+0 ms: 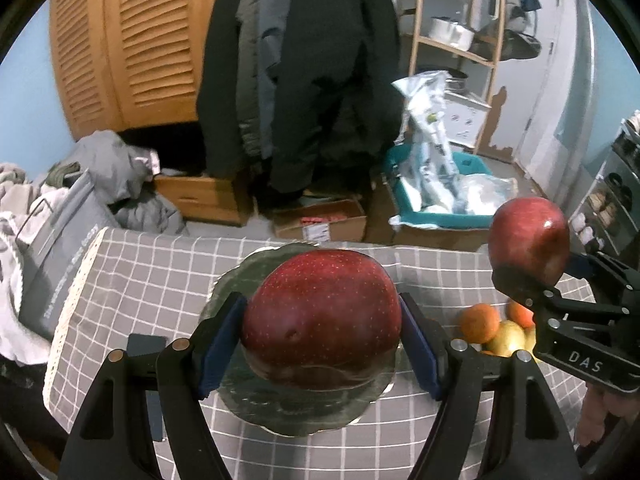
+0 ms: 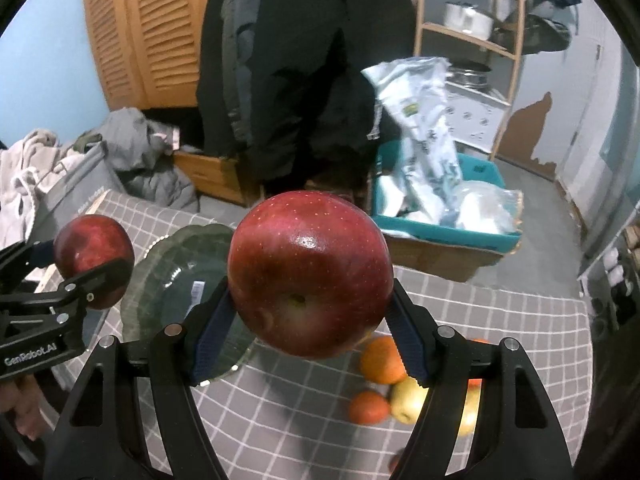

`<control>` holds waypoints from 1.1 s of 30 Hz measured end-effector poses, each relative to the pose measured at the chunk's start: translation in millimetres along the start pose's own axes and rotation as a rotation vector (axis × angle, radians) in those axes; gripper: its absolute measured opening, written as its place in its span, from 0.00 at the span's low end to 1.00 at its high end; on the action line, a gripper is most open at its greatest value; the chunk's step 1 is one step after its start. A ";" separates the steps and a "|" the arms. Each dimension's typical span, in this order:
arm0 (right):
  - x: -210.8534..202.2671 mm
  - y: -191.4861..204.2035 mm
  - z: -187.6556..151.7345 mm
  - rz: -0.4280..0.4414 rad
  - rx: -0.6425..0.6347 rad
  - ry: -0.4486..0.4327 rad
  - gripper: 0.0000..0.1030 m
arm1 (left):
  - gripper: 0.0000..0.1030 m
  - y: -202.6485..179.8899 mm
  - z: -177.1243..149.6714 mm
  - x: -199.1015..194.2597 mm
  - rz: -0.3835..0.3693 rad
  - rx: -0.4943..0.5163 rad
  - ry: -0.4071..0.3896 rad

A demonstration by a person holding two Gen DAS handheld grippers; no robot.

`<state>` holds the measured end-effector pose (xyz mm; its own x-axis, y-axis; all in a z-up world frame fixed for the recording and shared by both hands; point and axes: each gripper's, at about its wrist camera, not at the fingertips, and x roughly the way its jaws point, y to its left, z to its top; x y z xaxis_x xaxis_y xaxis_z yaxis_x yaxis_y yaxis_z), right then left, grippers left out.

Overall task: Organize fruits
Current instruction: 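Carry both red apples over the green glass bowl with both tools, then lower both apples into the green bowl and open both grippers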

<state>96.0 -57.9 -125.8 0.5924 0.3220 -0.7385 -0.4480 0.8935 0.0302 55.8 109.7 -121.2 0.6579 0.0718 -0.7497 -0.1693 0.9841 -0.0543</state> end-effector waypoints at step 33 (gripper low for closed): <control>146.5 71.0 -20.9 0.130 -0.077 0.305 0.71 | 0.75 79.0 -65.6 136.8 0.070 -0.126 0.382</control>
<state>137.0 46.2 -245.9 0.3046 0.3131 -0.8995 -0.5631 0.8209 0.0950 84.4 186.6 -271.3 0.3255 0.0492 -0.9443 -0.3083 0.9496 -0.0568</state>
